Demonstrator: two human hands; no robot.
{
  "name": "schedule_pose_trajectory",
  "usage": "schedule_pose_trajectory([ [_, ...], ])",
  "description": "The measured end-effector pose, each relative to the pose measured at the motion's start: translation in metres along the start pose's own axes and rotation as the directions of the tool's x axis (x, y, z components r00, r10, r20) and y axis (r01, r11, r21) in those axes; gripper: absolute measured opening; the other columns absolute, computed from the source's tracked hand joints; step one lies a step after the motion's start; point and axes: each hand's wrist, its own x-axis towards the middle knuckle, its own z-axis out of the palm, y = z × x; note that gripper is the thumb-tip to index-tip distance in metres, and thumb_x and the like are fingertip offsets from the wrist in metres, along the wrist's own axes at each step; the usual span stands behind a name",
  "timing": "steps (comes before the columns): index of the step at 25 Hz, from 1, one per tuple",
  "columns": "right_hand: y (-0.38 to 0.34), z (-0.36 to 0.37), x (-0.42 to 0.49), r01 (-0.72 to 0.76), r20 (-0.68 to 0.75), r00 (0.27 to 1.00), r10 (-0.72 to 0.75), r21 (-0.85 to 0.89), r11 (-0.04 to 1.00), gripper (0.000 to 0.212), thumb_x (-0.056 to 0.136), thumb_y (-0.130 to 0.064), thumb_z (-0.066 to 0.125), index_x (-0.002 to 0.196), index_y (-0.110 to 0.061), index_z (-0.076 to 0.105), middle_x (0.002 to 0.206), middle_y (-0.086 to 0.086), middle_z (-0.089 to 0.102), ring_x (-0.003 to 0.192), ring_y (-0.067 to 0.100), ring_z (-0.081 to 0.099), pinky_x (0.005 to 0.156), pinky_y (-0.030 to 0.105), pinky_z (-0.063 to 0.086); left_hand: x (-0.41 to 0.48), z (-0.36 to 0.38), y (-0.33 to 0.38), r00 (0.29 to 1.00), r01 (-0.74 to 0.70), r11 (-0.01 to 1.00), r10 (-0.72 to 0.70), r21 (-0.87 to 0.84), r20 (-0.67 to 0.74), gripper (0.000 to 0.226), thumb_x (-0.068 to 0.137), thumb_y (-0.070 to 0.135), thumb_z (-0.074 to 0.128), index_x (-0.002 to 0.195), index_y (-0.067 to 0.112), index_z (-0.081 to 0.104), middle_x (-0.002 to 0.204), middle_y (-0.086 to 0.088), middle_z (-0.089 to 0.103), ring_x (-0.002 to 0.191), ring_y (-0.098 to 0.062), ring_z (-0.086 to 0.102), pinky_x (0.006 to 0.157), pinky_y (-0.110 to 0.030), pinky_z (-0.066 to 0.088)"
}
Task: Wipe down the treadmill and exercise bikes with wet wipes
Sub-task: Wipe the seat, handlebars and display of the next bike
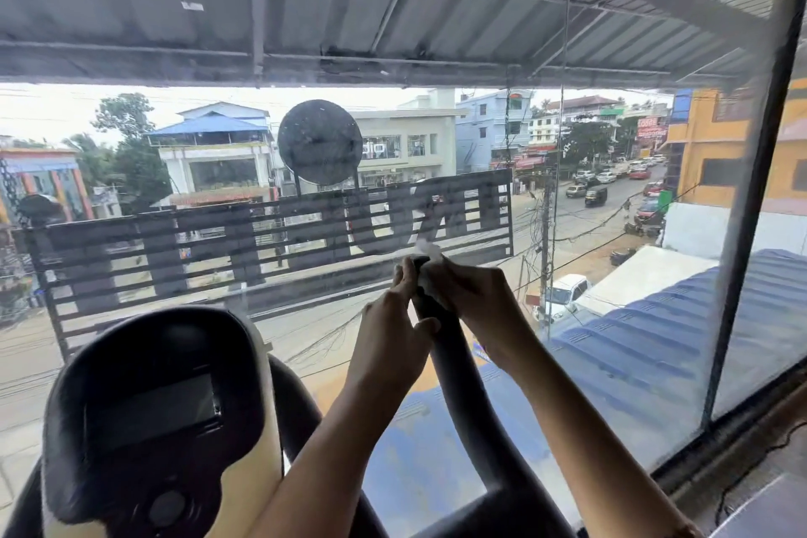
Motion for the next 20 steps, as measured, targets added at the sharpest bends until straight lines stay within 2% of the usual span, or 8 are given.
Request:
schedule_pose_trajectory([
  [4,0.019,-0.025,-0.050,-0.111,0.074,0.991,0.115,-0.050,0.993,0.042,0.076,-0.056,0.071,0.083,-0.015,0.077,0.069,-0.003,0.045,0.073,0.009,0.041,0.066,0.032,0.032,-0.002,0.001,0.002,0.998,0.014,0.998,-0.018,-0.054,-0.061,0.070,0.086,-0.005,0.060,0.148,0.011,0.031,0.149,-0.004,0.037,0.136,-0.021,0.041,0.111,-0.031,0.035],
  [7,0.005,-0.016,-0.037,-0.019,0.015,1.000,0.025,-0.296,0.955,0.031,0.089,-0.038,0.064,0.077,-0.011,0.074,0.050,-0.005,0.041,0.052,0.008,0.040,0.056,0.026,0.029,-0.007,-0.003,0.007,0.998,0.004,1.000,-0.005,-0.003,-0.070,0.063,0.090,-0.002,0.055,0.147,0.012,0.033,0.146,-0.005,0.042,0.132,-0.019,0.046,0.101,-0.012,0.033],
  [8,-0.002,-0.007,-0.026,0.023,-0.018,0.999,-0.034,-0.406,0.914,0.027,0.094,-0.034,0.058,0.086,-0.013,0.075,0.049,0.002,0.050,0.050,0.010,0.050,0.055,0.023,0.032,-0.008,-0.004,0.008,0.997,0.003,1.000,-0.002,0.011,-0.071,0.062,0.090,-0.001,0.054,0.147,0.013,0.034,0.143,-0.006,0.047,0.127,-0.019,0.051,0.093,-0.009,0.034],
  [10,-0.011,0.013,-0.015,0.161,-0.034,0.976,-0.213,-0.544,0.824,0.030,0.097,-0.026,0.050,0.113,-0.009,0.069,0.094,0.009,0.073,0.088,0.016,0.067,0.071,0.006,0.041,-0.012,-0.007,0.011,0.996,0.043,0.999,-0.045,-0.017,-0.082,0.057,0.092,0.002,0.052,0.145,0.019,0.039,0.136,-0.008,0.055,0.117,-0.022,0.058,0.079,-0.010,0.035],
  [12,0.000,0.011,-0.023,0.299,0.048,0.941,-0.335,-0.581,0.757,0.039,0.096,-0.021,0.049,0.132,-0.009,0.056,0.138,0.012,0.051,0.122,0.017,0.051,0.099,0.005,0.035,-0.014,-0.008,0.014,0.987,0.118,0.970,-0.138,-0.215,-0.081,0.049,0.094,0.002,0.049,0.138,0.023,0.050,0.129,-0.005,0.062,0.107,-0.014,0.062,0.076,-0.011,0.038],
  [15,0.013,-0.002,-0.055,0.425,0.204,0.896,-0.395,-0.655,0.625,0.044,0.096,-0.025,0.040,0.138,-0.014,0.050,0.149,0.002,0.040,0.137,0.012,0.036,0.109,0.025,0.035,-0.017,-0.010,0.016,0.976,0.153,0.889,-0.203,-0.431,-0.073,0.040,0.095,0.003,0.048,0.128,0.023,0.061,0.115,0.005,0.069,0.097,-0.006,0.062,0.078,-0.016,0.045],
  [18,0.007,0.007,-0.044,0.424,0.229,0.887,-0.401,-0.748,0.511,0.043,0.093,-0.022,0.037,0.124,-0.005,0.062,0.144,0.006,0.047,0.136,0.019,0.039,0.106,0.029,0.039,-0.017,-0.011,0.018,0.972,0.147,0.910,-0.205,-0.389,-0.111,0.034,0.096,0.013,0.052,0.129,0.021,0.060,0.120,0.001,0.066,0.112,-0.012,0.060,0.090,-0.022,0.045],
  [20,0.002,0.021,-0.019,0.406,0.264,0.906,-0.330,-0.760,0.507,0.047,0.090,-0.019,0.034,0.121,0.001,0.062,0.142,0.012,0.047,0.137,0.028,0.037,0.113,0.027,0.028,-0.018,-0.012,0.018,0.962,0.152,0.928,-0.218,-0.340,-0.164,0.037,0.097,0.016,0.052,0.133,0.021,0.056,0.127,-0.001,0.063,0.118,-0.016,0.057,0.088,-0.019,0.040],
])
